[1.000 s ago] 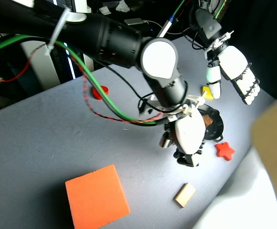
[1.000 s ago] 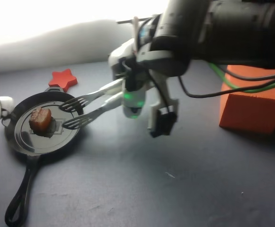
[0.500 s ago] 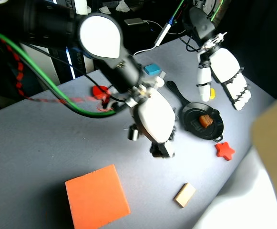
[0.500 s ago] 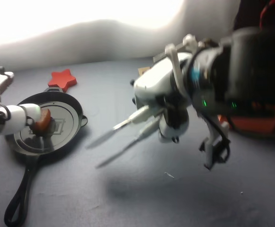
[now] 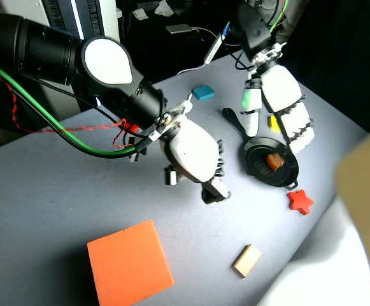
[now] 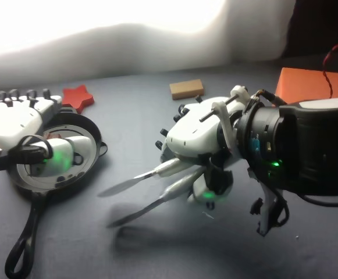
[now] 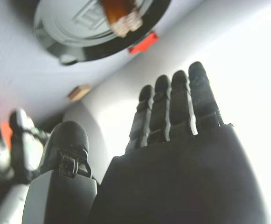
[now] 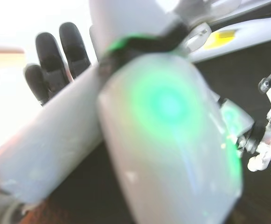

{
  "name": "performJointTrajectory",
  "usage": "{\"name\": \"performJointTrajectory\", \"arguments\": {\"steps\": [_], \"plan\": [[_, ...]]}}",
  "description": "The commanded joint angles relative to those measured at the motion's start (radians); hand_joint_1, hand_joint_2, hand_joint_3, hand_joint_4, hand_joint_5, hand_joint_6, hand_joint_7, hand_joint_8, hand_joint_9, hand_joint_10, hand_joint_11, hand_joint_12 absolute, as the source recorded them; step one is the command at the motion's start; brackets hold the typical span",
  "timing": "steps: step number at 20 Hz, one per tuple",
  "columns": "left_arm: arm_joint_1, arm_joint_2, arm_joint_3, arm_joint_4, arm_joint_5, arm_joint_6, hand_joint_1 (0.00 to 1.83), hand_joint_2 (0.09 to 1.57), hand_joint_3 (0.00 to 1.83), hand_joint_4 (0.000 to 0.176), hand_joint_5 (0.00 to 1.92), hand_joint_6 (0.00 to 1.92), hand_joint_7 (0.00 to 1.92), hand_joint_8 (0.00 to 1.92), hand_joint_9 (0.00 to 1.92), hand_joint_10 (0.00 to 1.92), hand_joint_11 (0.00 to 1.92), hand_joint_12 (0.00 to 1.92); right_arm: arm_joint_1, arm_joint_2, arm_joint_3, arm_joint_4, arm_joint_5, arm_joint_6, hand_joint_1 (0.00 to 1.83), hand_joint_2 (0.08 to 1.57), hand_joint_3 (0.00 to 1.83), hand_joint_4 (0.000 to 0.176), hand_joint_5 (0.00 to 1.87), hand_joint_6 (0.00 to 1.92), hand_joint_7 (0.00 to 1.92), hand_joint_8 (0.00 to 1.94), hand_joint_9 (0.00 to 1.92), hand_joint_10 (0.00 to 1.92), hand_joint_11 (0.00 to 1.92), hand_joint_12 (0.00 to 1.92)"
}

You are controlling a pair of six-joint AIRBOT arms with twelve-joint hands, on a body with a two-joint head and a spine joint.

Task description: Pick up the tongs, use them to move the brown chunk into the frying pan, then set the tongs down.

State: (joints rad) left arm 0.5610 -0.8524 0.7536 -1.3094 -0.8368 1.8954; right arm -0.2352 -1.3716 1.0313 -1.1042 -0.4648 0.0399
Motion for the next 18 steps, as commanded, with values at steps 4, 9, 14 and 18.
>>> {"name": "performJointTrajectory", "arguments": {"steps": [4, 9, 14, 18], "plan": [[-0.016, 0.004, -0.025, 0.059, -0.059, -0.002, 0.0, 1.35, 0.0, 0.0, 0.05, 0.01, 0.09, 0.01, 0.03, 0.01, 0.02, 0.01, -0.012, 0.013, -0.026, -0.043, 0.031, 0.015, 0.48, 1.05, 0.0, 0.0, 0.19, 0.0, 0.29, 0.0, 0.26, 0.0, 0.0, 0.77], [-0.017, 0.004, -0.028, 0.059, -0.059, -0.004, 0.0, 1.34, 0.0, 0.0, 0.02, 0.0, 0.07, 0.01, 0.02, 0.01, 0.0, 0.0, -0.042, 0.067, -0.084, -0.044, 0.009, 0.014, 0.38, 0.95, 0.0, 0.0, 0.02, 0.0, 0.1, 0.0, 0.09, 0.0, 0.0, 0.4], [-0.021, 0.005, -0.031, 0.058, -0.059, -0.006, 0.0, 1.34, 0.0, 0.0, 0.01, 0.0, 0.07, 0.0, 0.02, 0.0, 0.0, 0.0, -0.042, 0.19, -0.209, -0.044, -0.032, 0.008, 0.31, 0.9, 0.0, 0.0, 0.0, 0.0, 0.02, 0.01, 0.03, 0.01, 0.0, 0.18], [-0.03, 0.005, -0.034, 0.062, -0.044, -0.006, 0.0, 1.33, 0.0, 0.0, 0.16, 0.01, 0.23, 0.02, 0.18, 0.01, 0.0, 0.37, -0.019, 0.335, -0.369, -0.158, -0.149, 0.089, 0.23, 0.99, 0.01, 0.0, 0.16, 0.02, 0.26, 0.03, 0.24, 0.05, 0.0, 0.72]]}}
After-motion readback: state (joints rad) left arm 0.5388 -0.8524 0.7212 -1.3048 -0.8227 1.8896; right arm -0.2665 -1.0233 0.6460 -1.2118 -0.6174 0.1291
